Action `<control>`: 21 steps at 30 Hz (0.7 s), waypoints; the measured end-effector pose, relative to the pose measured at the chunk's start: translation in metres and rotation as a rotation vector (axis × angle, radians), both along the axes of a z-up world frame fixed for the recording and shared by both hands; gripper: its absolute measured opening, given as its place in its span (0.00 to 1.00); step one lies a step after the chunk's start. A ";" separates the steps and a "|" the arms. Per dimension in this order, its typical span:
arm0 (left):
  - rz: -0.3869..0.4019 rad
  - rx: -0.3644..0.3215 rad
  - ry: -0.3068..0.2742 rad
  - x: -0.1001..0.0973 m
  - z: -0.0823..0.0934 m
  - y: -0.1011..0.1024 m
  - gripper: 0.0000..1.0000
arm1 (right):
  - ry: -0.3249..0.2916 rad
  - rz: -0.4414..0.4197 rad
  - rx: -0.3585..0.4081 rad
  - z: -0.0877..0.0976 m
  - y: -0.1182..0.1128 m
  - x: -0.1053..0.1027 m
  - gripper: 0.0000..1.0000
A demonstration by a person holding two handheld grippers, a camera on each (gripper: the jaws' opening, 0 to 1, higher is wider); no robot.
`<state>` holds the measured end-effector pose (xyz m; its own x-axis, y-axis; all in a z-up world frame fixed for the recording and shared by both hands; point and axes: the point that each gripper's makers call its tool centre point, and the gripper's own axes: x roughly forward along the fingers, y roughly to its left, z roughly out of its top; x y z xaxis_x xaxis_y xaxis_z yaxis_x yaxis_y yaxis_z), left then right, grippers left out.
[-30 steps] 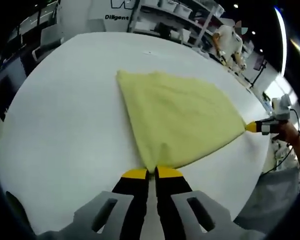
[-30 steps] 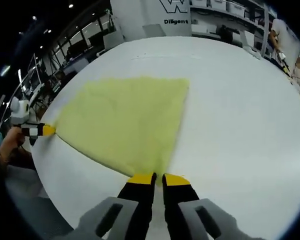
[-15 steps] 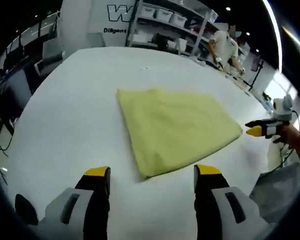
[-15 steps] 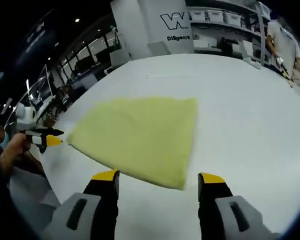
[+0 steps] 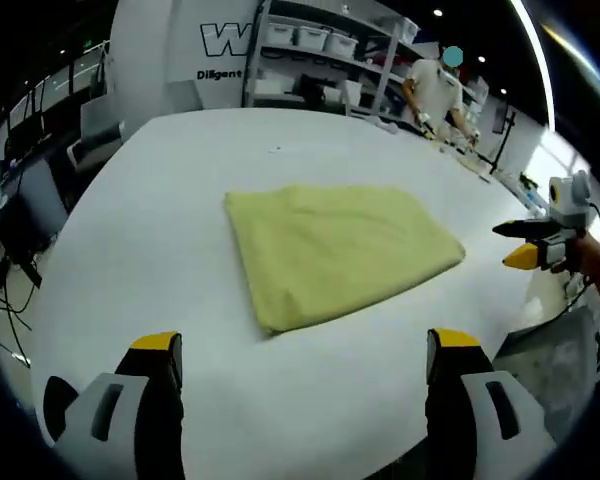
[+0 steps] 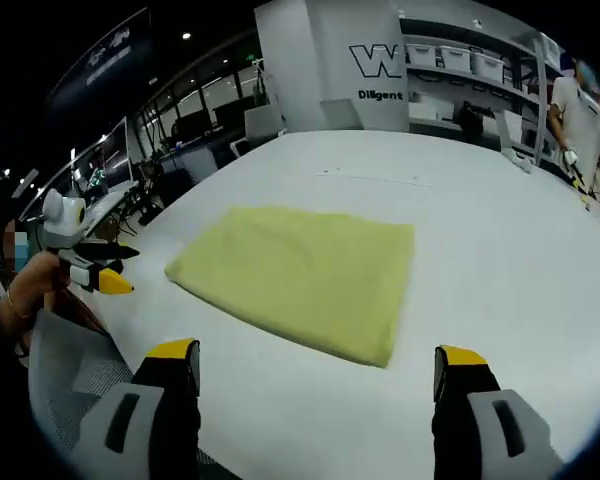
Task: Fold the garment on the visible template until the final outline fits inside the template.
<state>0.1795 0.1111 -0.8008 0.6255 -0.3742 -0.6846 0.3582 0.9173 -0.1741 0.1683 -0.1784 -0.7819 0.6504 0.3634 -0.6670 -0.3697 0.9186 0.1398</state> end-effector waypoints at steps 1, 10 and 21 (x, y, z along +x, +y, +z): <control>-0.008 0.004 -0.001 -0.002 0.001 0.000 0.99 | -0.002 0.001 -0.001 0.001 0.000 -0.001 0.99; -0.005 0.006 -0.002 -0.017 0.007 0.005 0.99 | -0.004 0.005 0.039 0.011 0.006 -0.016 0.99; 0.000 -0.003 -0.010 -0.028 0.017 0.003 0.99 | -0.013 -0.014 0.041 0.015 0.001 -0.026 0.99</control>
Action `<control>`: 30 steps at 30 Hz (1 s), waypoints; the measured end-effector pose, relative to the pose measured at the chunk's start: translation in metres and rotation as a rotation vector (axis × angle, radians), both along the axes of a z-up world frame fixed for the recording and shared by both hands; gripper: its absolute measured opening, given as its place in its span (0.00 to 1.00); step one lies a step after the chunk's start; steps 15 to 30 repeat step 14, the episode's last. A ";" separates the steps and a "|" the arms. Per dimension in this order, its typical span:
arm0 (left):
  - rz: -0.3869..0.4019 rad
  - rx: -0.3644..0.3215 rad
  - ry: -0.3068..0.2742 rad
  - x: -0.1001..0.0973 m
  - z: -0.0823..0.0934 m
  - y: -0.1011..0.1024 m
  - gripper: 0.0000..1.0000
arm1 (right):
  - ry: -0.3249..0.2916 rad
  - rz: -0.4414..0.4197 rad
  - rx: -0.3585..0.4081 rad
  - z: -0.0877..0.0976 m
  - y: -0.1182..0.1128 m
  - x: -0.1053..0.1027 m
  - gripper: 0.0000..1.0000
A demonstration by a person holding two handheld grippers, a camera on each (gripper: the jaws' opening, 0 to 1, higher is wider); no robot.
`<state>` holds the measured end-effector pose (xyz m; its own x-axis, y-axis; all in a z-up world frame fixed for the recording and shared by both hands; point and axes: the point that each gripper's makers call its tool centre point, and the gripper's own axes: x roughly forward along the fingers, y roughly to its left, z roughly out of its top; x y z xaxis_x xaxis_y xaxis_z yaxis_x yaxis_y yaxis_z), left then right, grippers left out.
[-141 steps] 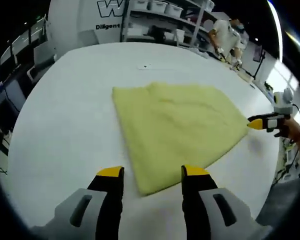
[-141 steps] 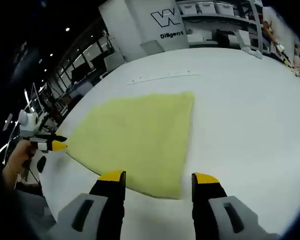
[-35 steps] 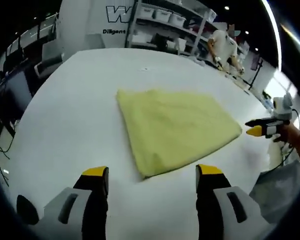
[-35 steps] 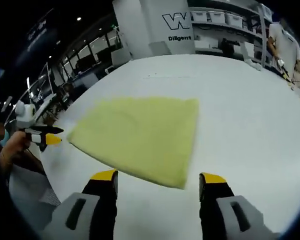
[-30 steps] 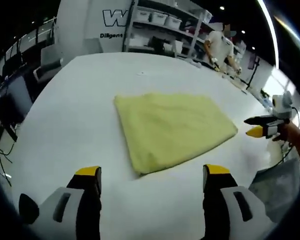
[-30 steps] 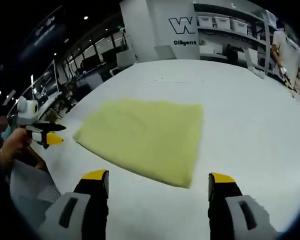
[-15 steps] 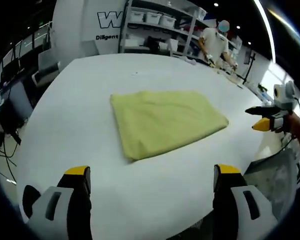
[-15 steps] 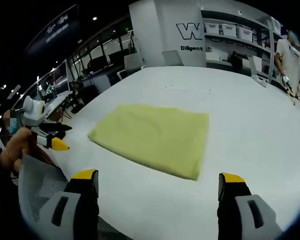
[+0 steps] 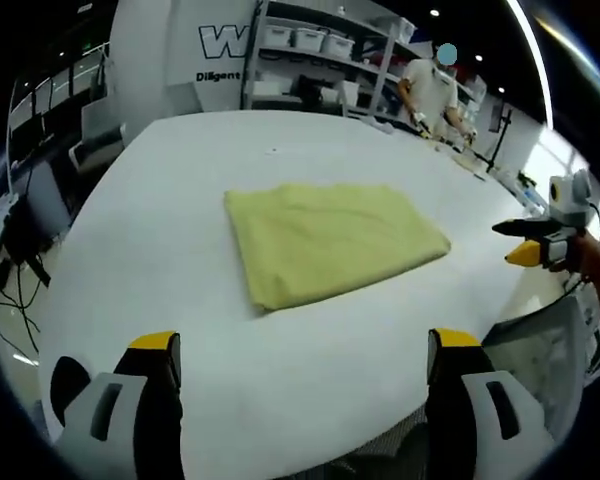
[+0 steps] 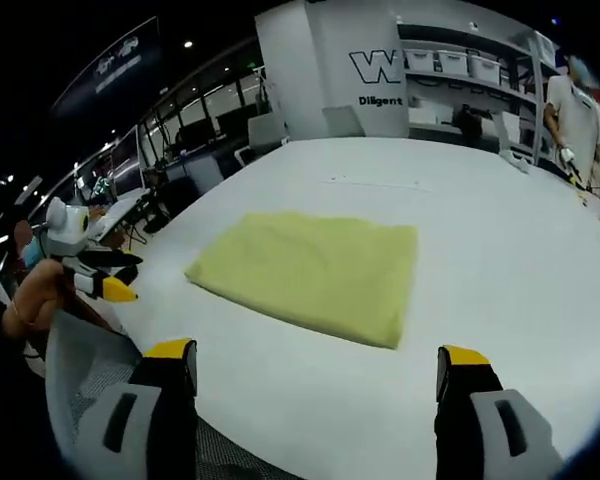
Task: Fold the garment on the visible template until the final outline fits inside the template.
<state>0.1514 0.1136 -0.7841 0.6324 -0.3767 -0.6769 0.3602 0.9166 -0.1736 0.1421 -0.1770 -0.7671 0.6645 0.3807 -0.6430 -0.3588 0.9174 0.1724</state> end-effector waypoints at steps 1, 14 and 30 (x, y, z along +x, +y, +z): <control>-0.001 -0.001 -0.001 -0.001 0.000 -0.001 0.99 | -0.002 -0.001 -0.002 0.000 -0.001 -0.001 0.99; -0.014 -0.002 0.008 -0.008 0.001 -0.003 0.99 | -0.033 0.008 -0.033 0.005 -0.005 -0.007 0.99; -0.014 -0.002 0.008 -0.008 0.001 -0.003 0.99 | -0.033 0.008 -0.033 0.005 -0.005 -0.007 0.99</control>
